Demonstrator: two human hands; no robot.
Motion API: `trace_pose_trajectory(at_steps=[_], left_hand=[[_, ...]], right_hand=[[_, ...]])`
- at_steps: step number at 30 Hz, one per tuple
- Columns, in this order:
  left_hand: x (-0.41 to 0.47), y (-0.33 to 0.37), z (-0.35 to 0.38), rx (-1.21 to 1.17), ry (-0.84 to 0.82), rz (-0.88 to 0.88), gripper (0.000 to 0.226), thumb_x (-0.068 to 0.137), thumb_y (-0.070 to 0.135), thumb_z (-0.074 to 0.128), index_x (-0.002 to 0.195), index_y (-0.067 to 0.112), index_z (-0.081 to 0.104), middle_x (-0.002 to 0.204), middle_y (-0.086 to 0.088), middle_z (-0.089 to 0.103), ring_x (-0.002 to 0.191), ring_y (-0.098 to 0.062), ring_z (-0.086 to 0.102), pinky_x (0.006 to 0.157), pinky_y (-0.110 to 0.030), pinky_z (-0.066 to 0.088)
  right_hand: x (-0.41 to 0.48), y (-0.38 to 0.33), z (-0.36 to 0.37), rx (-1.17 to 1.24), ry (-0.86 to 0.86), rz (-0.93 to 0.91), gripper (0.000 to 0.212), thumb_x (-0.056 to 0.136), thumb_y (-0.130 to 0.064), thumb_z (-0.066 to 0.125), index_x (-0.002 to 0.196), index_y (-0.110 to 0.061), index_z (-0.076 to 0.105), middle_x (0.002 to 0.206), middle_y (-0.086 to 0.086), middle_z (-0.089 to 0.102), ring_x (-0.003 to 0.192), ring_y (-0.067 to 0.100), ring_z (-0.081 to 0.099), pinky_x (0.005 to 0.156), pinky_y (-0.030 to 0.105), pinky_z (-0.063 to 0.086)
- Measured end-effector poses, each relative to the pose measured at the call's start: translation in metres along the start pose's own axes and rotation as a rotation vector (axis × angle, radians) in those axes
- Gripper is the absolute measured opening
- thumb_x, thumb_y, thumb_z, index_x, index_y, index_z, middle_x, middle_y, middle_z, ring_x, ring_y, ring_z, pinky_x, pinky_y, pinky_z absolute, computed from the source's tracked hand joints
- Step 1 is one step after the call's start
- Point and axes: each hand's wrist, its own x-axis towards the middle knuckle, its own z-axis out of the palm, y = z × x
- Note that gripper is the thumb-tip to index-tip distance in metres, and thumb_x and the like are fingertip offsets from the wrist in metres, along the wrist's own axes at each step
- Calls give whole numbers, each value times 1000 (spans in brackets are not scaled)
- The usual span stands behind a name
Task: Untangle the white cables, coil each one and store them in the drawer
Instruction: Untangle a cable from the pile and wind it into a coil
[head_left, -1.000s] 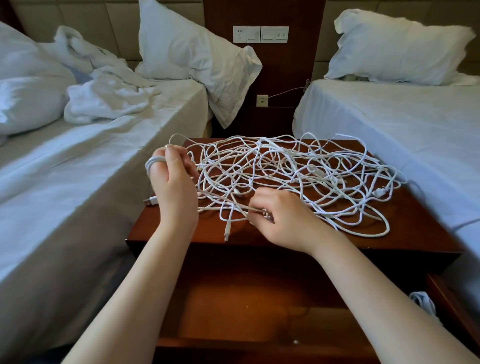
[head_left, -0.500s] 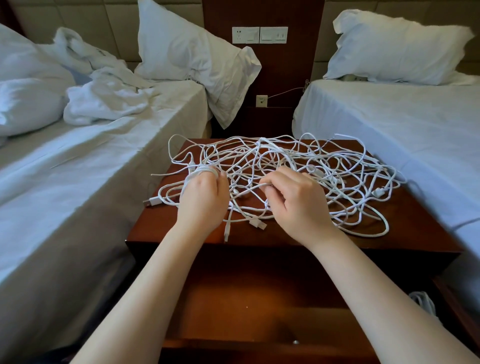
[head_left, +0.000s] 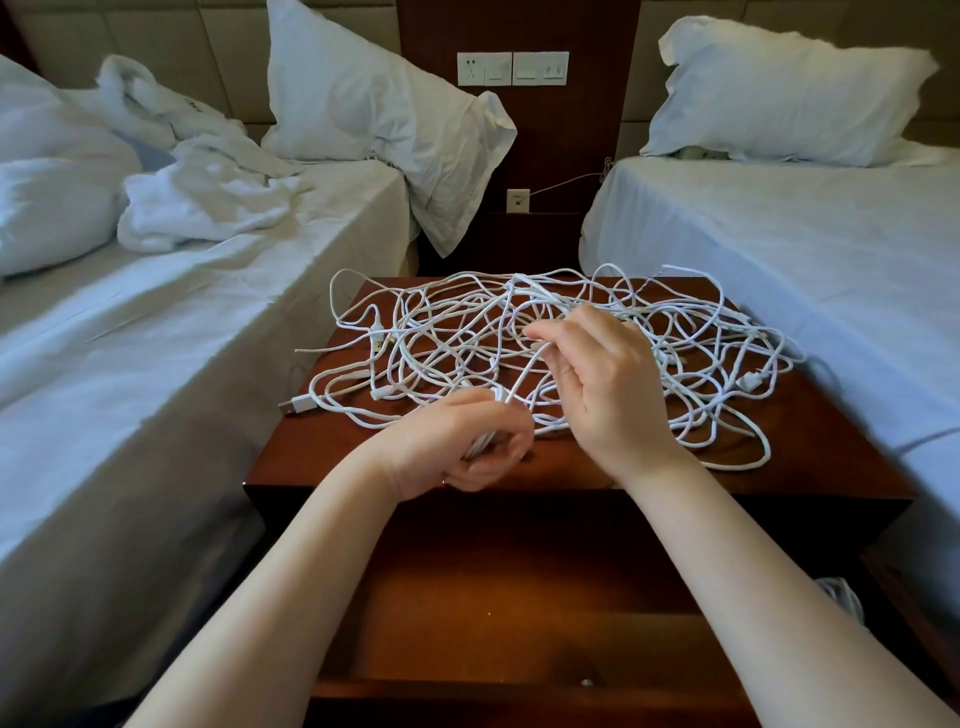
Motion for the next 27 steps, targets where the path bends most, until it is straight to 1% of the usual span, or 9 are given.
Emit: trace_pose_trajectory(at_steps=[6,10,14,15,17,20,21,24,27], left_hand=[[-1,1,6,-208,-291,11,26,86,26,42,65,12,48,45,4,37,35,-6,24,36,-17,20],[-2,4,7,-353,-418,92,24,89,25,51,71,10,50,49,4,39,37,-7,23,37,-18,21],[-3,7,5,-527,-455,224,20,91,22,50,77,8,53,55,-1,34,42,-8,26,39,-19,22],[-3,8,3,-579,-439,255,19,91,20,49,77,8,53,55,-2,33,42,-9,27,40,-20,22],[-3,9,0,-684,-362,322,18,90,17,50,75,7,53,55,-2,35,42,-9,27,41,-20,24],[-2,8,-3,-749,-148,447,17,87,18,53,72,9,53,54,2,45,43,-9,27,42,-20,28],[-2,9,-4,-757,-58,485,18,86,19,53,71,10,52,54,3,45,43,-8,28,42,-19,30],[-2,11,-3,-749,294,568,24,88,23,44,68,13,51,51,5,39,40,-5,31,41,-17,31],[-1,12,-4,-694,624,650,29,97,21,32,72,12,44,52,5,38,41,-6,29,42,-18,28]], right_hand=[[0,-3,3,19,-141,-10,27,95,-17,46,100,-8,70,83,3,63,76,22,59,68,29,36],[-3,-8,7,135,-307,56,22,91,-20,50,93,-10,69,83,0,66,75,21,61,67,33,47],[-6,-19,7,167,-516,75,9,86,-4,54,82,-7,61,73,4,63,65,24,60,57,40,50],[-6,-22,5,178,-566,105,12,87,-1,52,81,-8,60,72,3,62,65,23,59,58,35,49],[-3,-26,3,172,-681,188,20,90,-4,48,75,-17,52,68,-5,55,63,15,53,56,22,39],[-4,-25,5,141,-749,227,32,95,-13,49,69,-30,41,64,-12,45,58,3,45,55,17,28],[-4,-25,6,145,-767,242,29,96,-14,48,72,-30,44,64,-15,43,58,-1,44,55,15,27],[-4,-22,8,143,-835,272,17,97,-19,46,101,-26,60,69,-17,45,61,-4,43,58,16,29],[-4,-22,5,124,-833,251,18,97,-21,46,103,-24,63,69,-17,47,64,0,46,57,18,31]])
